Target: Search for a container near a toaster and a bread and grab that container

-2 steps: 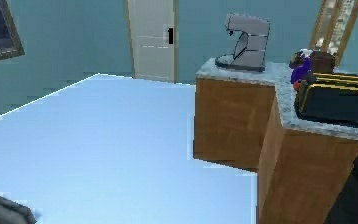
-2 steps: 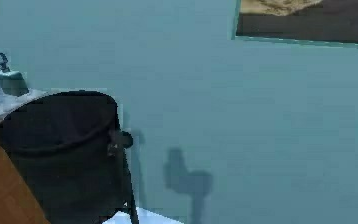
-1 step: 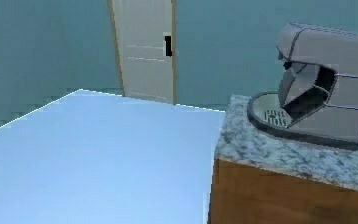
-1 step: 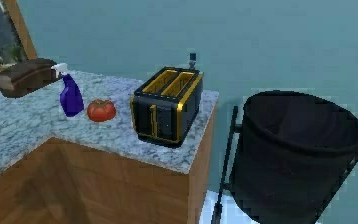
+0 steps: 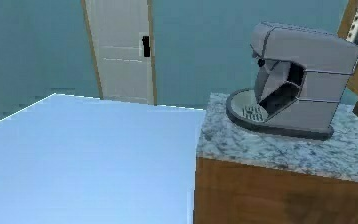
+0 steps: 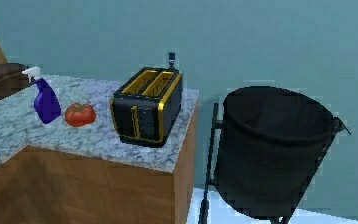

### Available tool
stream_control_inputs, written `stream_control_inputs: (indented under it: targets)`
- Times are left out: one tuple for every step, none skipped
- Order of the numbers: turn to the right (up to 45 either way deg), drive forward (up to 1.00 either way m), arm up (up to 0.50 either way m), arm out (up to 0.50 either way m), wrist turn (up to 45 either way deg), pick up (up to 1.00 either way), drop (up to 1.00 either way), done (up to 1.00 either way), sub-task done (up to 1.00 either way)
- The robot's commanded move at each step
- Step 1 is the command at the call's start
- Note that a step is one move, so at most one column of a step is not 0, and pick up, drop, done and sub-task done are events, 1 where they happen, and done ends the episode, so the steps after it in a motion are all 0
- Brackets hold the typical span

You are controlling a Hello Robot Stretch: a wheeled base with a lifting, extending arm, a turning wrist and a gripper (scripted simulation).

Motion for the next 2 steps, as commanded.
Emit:
stream_control_inputs:
  targets:
    - [3.0,0.00,0.00,0.00,0.0,0.00,0.00,0.00,0.00]
    - [0.0,0.15,0.00,0.00,0.0,0.00,0.00,0.00,0.00]
